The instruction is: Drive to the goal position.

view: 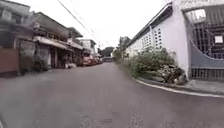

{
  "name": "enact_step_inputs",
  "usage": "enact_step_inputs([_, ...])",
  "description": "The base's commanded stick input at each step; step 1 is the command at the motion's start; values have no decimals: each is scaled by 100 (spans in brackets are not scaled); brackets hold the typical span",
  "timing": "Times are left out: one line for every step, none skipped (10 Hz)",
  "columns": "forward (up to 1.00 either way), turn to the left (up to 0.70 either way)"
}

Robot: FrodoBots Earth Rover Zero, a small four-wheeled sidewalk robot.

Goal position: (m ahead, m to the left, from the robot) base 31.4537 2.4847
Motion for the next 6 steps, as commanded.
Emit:
enact_step_inputs([46, 0])
enact_step_inputs([46, 0])
enact_step_inputs([47, 0])
enact_step_inputs([56, 0])
enact_step_inputs([69, 0])
enact_step_inputs([70, 0])
